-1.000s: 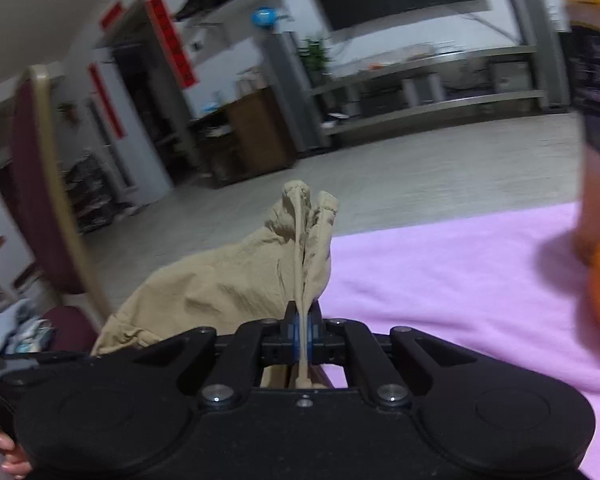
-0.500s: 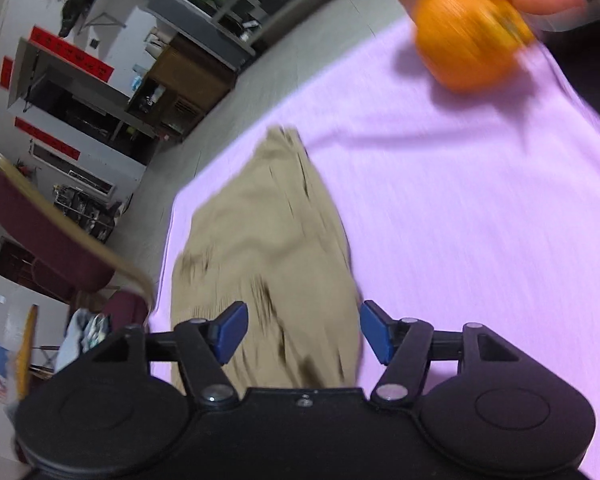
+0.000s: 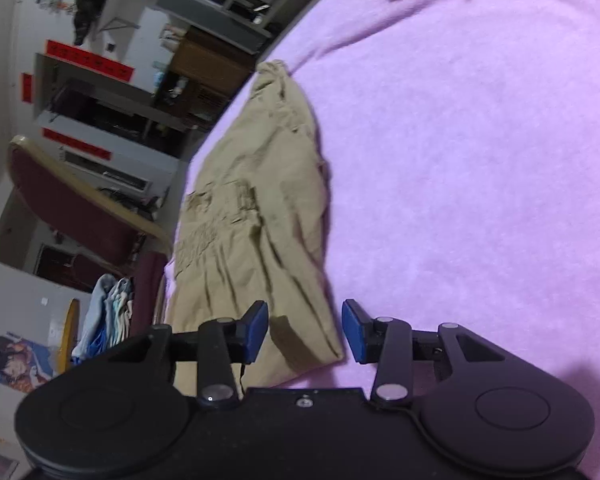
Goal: Fold clothes
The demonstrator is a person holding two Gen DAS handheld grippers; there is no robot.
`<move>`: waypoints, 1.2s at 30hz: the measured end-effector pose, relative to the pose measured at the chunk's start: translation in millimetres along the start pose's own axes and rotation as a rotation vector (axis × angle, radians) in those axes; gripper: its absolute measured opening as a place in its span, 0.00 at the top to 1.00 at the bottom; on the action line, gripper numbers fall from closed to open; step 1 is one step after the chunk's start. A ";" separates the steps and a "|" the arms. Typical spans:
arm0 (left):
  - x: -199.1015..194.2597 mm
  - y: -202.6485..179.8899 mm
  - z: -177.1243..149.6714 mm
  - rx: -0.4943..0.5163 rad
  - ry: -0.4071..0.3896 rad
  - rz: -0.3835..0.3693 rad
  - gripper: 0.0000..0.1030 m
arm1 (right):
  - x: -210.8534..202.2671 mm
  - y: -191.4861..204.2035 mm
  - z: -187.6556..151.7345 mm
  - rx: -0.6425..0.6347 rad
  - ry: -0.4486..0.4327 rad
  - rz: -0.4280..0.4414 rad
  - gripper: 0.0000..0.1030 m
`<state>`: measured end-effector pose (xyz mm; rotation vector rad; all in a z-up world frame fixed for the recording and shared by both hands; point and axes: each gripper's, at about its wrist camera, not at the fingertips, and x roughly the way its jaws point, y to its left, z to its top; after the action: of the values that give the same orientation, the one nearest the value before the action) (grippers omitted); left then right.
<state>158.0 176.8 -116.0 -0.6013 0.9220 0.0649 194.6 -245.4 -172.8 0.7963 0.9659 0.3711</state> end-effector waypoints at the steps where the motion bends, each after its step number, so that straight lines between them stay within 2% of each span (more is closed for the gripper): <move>1: 0.4 -5.1 -1.3 0.019 -0.004 0.030 0.66 | 1.4 7.6 -2.9 -0.038 -0.006 -0.027 0.60; 2: 0.7 -10.1 -2.6 0.038 -0.007 0.059 0.69 | 2.9 15.2 -5.8 -0.076 -0.012 -0.054 0.62; 4: -4.0 -16.0 -2.9 0.048 -0.011 0.088 0.79 | 6.0 32.2 -10.7 -0.155 -0.016 -0.130 0.91; 6: -13.3 -23.1 -2.4 0.072 -0.018 0.101 0.81 | -0.9 48.4 -13.1 -0.176 -0.031 -0.169 0.95; 11: -44.1 -37.6 -11.9 0.111 -0.025 0.065 0.84 | -42.0 77.7 -15.7 -0.196 -0.070 -0.186 0.96; 16: -62.7 -35.3 -45.3 0.105 0.004 0.026 0.82 | -79.2 80.9 -35.2 -0.182 -0.056 -0.218 0.96; 19: -43.6 -27.7 -67.4 0.088 0.081 0.098 0.74 | -72.6 60.4 -49.4 -0.158 -0.027 -0.262 0.95; 21: -42.0 -28.5 -76.5 0.105 0.073 0.150 0.68 | -62.3 47.7 -55.0 -0.148 -0.001 -0.313 0.90; 23: -55.8 -33.3 -76.4 0.148 0.057 0.159 0.67 | -64.0 46.7 -57.6 -0.166 -0.003 -0.339 0.84; 25: -73.9 -35.2 -75.4 0.181 0.015 0.162 0.68 | -76.4 51.9 -56.2 -0.184 -0.032 -0.318 0.70; 26: -82.8 -34.5 -75.6 0.194 -0.018 0.160 0.69 | -83.0 54.7 -55.2 -0.192 -0.048 -0.306 0.69; 29: -97.8 -34.8 -76.6 0.223 -0.080 0.129 0.80 | -97.3 59.6 -51.1 -0.182 -0.096 -0.257 0.67; 30: -98.0 -35.8 -76.2 0.231 -0.088 0.114 0.86 | -94.1 58.1 -50.3 -0.155 -0.085 -0.217 0.68; 31: -94.3 -39.7 -76.3 0.242 -0.085 0.104 0.87 | -88.9 56.0 -49.9 -0.125 -0.065 -0.172 0.69; 34: -72.9 -51.6 -81.4 0.313 -0.069 0.092 0.90 | -69.0 49.2 -49.2 -0.039 0.010 -0.035 0.74; 36: -53.5 -55.3 -84.0 0.349 -0.042 0.119 0.90 | -45.1 38.9 -49.5 0.013 0.082 0.003 0.74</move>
<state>80.7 98.0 -87.7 -0.2205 0.9023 0.0216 131.0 -225.4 -133.3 0.7990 1.0444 0.4028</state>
